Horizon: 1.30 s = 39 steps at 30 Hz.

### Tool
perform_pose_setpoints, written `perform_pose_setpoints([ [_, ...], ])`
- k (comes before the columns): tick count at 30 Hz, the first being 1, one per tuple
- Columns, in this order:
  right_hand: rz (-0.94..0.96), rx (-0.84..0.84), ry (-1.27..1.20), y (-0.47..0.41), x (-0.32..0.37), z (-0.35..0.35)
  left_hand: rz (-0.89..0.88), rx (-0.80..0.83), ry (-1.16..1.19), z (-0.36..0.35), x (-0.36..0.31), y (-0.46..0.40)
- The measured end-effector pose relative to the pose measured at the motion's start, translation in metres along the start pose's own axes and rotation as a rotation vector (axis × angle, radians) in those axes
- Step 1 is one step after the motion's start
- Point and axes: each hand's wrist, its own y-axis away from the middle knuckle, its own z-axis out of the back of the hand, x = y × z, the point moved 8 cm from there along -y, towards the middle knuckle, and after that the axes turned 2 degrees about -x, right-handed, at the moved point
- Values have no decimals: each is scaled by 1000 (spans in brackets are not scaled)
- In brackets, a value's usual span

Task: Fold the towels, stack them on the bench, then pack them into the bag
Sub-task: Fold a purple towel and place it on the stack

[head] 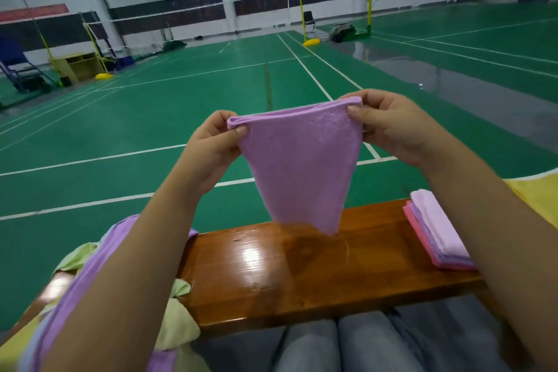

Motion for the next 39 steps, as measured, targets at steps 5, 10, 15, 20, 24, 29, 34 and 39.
perform_pose_setpoints([
  [5,-80,62,-70,49,-55,-2,89,107,-59,3,44,55],
  [10,-460,66,-101,123,-177,-7,406,151,-114,8,144,135],
  [15,-624,41,-58,155,-217,-4,603,106,-107,7,184,167],
  [20,-599,23,7,134,-214,3,586,48,-100,9,184,148],
  [24,-550,-69,61,102,-220,11,530,-75,-233,15,191,112],
  [29,-507,-207,216,57,-248,23,564,-217,-378,29,233,66],
  [34,-552,-126,621,32,-288,28,652,-249,-553,42,285,45],
  [39,-586,-72,809,22,-305,32,659,-250,-733,51,303,41],
])
